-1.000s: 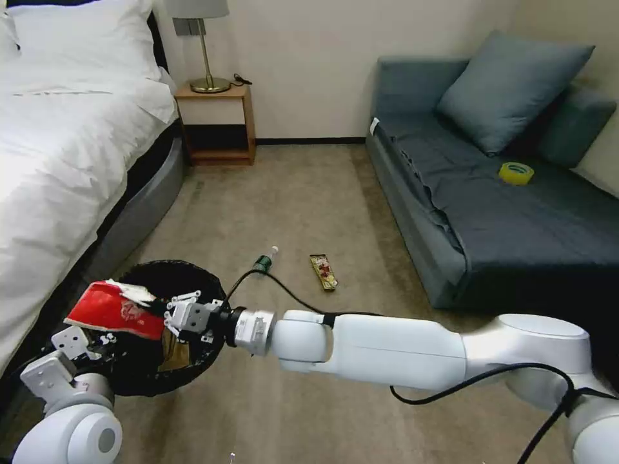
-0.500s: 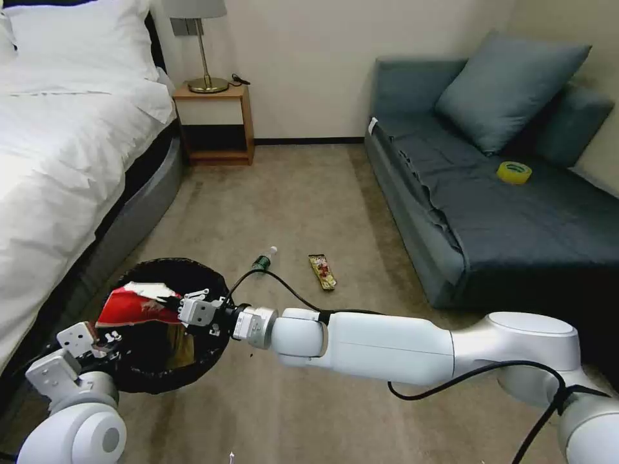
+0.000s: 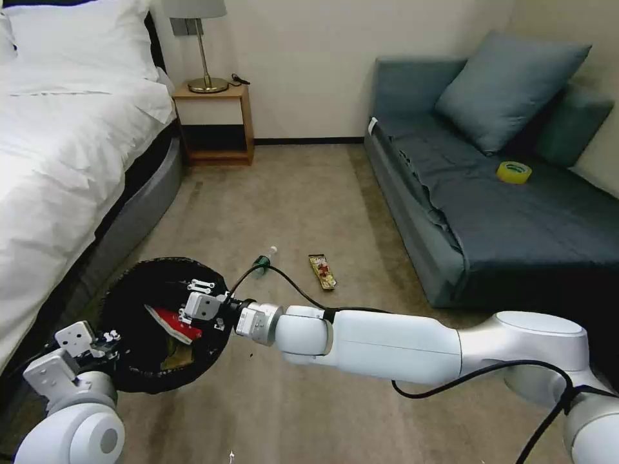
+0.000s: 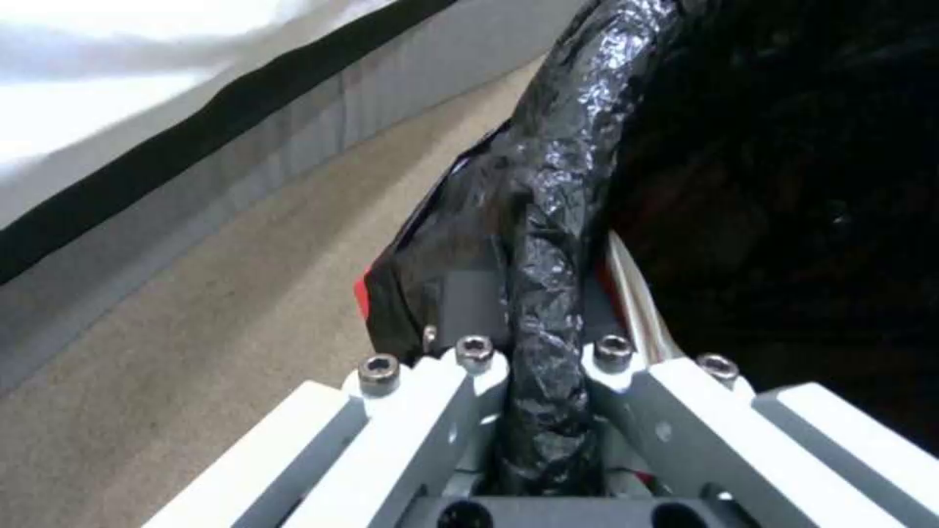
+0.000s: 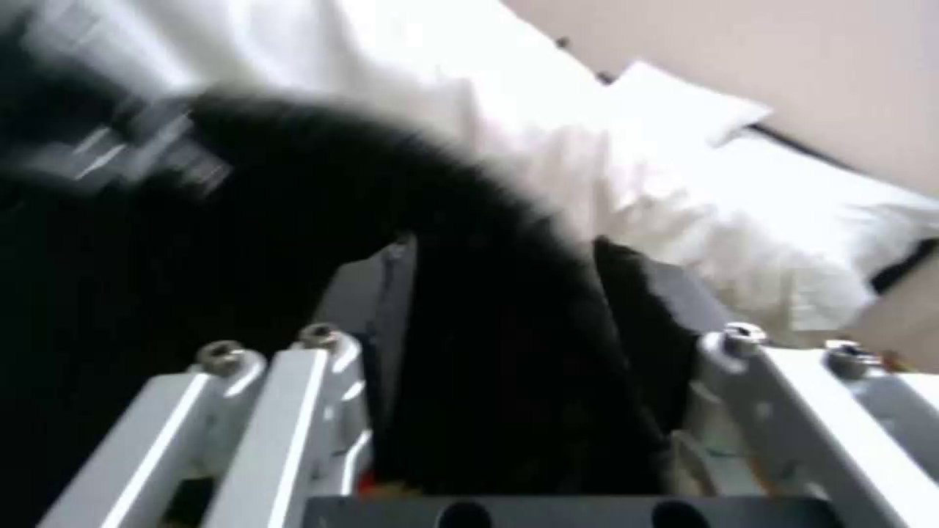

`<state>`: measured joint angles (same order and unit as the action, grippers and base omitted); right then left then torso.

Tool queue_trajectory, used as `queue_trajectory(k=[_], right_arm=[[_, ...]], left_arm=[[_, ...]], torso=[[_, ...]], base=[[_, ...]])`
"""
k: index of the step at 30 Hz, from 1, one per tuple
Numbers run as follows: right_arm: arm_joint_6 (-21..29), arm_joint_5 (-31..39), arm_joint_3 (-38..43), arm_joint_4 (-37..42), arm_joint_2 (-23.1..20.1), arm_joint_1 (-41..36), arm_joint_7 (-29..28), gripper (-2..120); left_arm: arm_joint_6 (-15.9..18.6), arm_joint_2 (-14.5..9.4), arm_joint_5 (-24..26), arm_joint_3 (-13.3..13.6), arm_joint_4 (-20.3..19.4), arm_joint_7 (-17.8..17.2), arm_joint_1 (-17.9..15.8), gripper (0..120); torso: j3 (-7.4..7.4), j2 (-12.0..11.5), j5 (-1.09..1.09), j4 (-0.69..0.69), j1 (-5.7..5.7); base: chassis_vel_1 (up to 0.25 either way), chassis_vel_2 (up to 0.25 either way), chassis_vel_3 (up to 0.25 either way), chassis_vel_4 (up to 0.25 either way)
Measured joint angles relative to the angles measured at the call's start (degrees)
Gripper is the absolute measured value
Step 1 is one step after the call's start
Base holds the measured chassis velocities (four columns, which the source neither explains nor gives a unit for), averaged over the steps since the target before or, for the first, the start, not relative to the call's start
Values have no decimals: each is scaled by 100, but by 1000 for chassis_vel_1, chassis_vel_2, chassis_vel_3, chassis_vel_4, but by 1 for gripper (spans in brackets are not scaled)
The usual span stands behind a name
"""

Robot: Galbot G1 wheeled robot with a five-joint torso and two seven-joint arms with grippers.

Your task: Pick up the trash bin, then pick up the garbage on the floor and place it into the trash bin.

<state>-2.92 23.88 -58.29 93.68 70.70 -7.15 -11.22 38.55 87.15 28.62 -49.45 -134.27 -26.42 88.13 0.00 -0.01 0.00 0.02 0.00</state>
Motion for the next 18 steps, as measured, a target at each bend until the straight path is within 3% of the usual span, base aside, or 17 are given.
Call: queue_trajectory(k=[6,10,11,14,15,16,18], right_arm=[[370,426,1617,695,-897,-547,-329,77],[902,966,3223,1515,-1668,-1743,-983,93],[902,966,3223,1515,-1668,-1743,-983,93],[1024,981,4630,2272,-2060,-2900,-1313,99],[1073,844,5287,2592,-2095,-3524,-1364,100],[1073,844,5287,2592,-2095,-3524,-1364,100],[1114,500,6498,3159,-1986,-4832,-1438,100]], left_arm=[[-83,-29,2,-22,2,72,15,2],[-119,-84,9,-27,3,127,36,2],[-119,-84,9,-27,3,127,36,2],[-159,-105,-9,-26,18,171,36,2],[-196,-107,-26,-27,29,212,33,2],[-196,-107,-26,-27,29,212,33,2],[-258,-108,-46,-27,43,269,25,2]], torso=[[0,0,2,-2,0],[1,0,4,-5,0],[1,0,4,-5,0],[-1,1,-1,-2,0],[0,1,4,-1,0],[0,1,4,-1,0],[0,1,1,-4,0]], base=[[0,0,0,0],[0,0,0,0],[0,0,0,0],[0,0,0,0],[0,0,0,0],[0,0,0,0],[0,0,0,0]])
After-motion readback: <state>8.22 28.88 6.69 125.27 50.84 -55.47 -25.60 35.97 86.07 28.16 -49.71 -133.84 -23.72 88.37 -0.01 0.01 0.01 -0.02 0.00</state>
